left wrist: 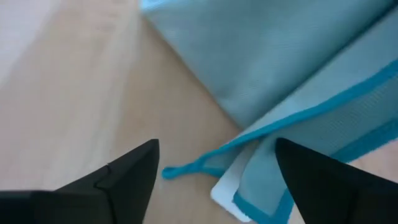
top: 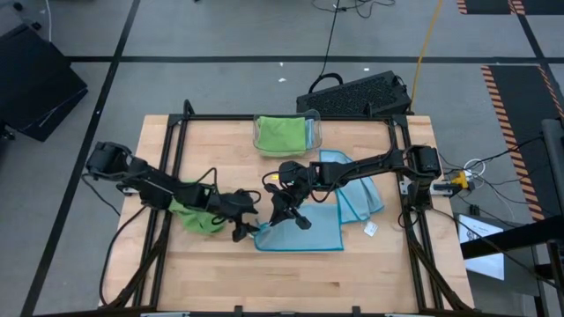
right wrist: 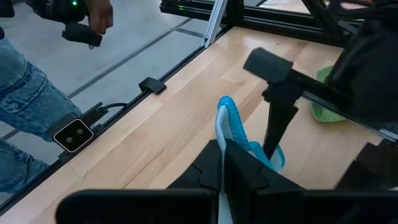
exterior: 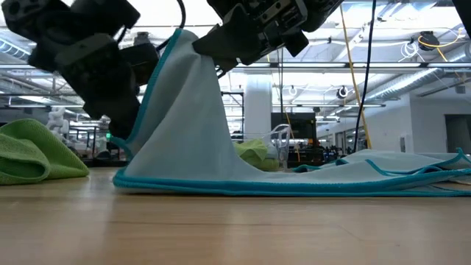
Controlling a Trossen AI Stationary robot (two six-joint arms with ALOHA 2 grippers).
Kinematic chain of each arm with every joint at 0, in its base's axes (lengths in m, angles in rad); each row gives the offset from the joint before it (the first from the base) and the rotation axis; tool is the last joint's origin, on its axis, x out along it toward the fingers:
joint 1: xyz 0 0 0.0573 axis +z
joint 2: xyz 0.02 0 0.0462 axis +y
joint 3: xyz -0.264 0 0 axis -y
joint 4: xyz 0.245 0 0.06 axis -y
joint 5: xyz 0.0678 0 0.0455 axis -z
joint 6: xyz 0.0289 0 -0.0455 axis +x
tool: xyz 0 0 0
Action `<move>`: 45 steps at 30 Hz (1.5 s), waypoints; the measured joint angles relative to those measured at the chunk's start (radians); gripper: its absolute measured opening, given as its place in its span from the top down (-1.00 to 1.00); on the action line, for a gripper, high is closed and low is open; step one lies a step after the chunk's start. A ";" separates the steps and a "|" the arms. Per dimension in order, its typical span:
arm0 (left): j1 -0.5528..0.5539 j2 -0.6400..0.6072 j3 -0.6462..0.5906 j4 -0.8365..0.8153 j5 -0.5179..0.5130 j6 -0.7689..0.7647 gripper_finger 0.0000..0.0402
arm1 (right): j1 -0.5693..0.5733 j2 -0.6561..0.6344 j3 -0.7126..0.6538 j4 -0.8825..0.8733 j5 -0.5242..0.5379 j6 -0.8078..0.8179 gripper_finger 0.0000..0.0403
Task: Fold microfiber towels
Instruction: Fold the left blue microfiber cloth
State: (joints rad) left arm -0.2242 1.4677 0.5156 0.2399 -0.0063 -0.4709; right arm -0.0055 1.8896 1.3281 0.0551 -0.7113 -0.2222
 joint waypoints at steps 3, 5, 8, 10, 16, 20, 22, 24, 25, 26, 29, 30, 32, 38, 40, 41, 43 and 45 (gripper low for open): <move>0.032 0.023 -0.002 -0.003 0.083 0.034 -0.42 | 0.000 0.000 0.000 -0.001 0.000 0.000 0.98; 0.047 0.024 -0.011 -0.007 0.093 0.042 -0.29 | 0.000 0.000 0.000 -0.003 0.000 0.000 0.98; 0.073 0.058 -0.011 -0.013 0.097 0.043 -0.16 | 0.000 0.000 0.000 -0.018 0.000 0.000 0.98; 0.087 0.071 -0.015 -0.014 0.132 0.043 -0.13 | 0.000 0.001 0.000 -0.029 0.000 0.000 0.98; 0.092 0.105 -0.012 0.030 0.194 0.066 -0.20 | 0.000 0.001 0.000 -0.032 0.000 0.000 0.98; 0.091 0.102 -0.012 0.045 0.213 0.065 -0.21 | 0.000 0.001 0.000 -0.039 0.001 0.000 0.98; 0.091 0.084 -0.012 0.024 0.213 0.057 -0.21 | 0.000 0.001 0.000 -0.042 0.001 0.000 0.98; 0.095 0.053 -0.012 -0.012 0.211 0.050 -0.21 | 0.000 0.001 0.000 -0.043 0.002 0.000 0.98; 0.095 0.030 -0.012 -0.041 0.206 0.048 -0.21 | 0.000 0.001 0.000 -0.045 0.002 0.000 0.98; 0.095 0.009 -0.012 -0.052 0.196 0.042 -0.21 | 0.000 0.001 0.000 -0.045 0.002 0.000 0.98; 0.086 -0.082 -0.012 -0.118 0.181 0.022 -0.21 | 0.000 0.001 0.000 -0.046 0.002 0.000 0.98; 0.076 -0.110 -0.011 -0.137 0.170 0.018 -0.21 | 0.000 0.001 0.000 -0.047 0.002 0.000 0.98; 0.049 -0.154 -0.010 -0.204 0.133 0.002 -0.21 | 0.000 0.001 0.000 -0.050 0.002 0.000 0.98; -0.069 -0.200 -0.011 -0.238 0.078 -0.024 -0.27 | 0.000 0.001 0.000 -0.053 0.001 0.000 0.98; -0.109 -0.193 -0.011 -0.185 0.023 0.003 -0.36 | 0.000 0.001 0.000 -0.053 0.001 0.000 0.98; -0.124 -0.181 -0.011 -0.159 -0.014 0.014 -0.42 | 0.000 0.001 0.000 -0.054 0.000 0.001 0.98; -0.142 -0.150 -0.011 -0.140 -0.103 0.036 -0.54 | 0.000 0.001 0.000 -0.059 0.000 0.003 0.98; -0.152 -0.113 -0.011 -0.124 -0.164 0.045 -0.63 | 0.000 0.001 0.000 -0.060 0.000 0.004 0.98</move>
State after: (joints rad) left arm -0.3758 1.3542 0.5049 0.1163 -0.1700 -0.4261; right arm -0.0058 1.8904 1.3277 -0.0047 -0.7109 -0.2184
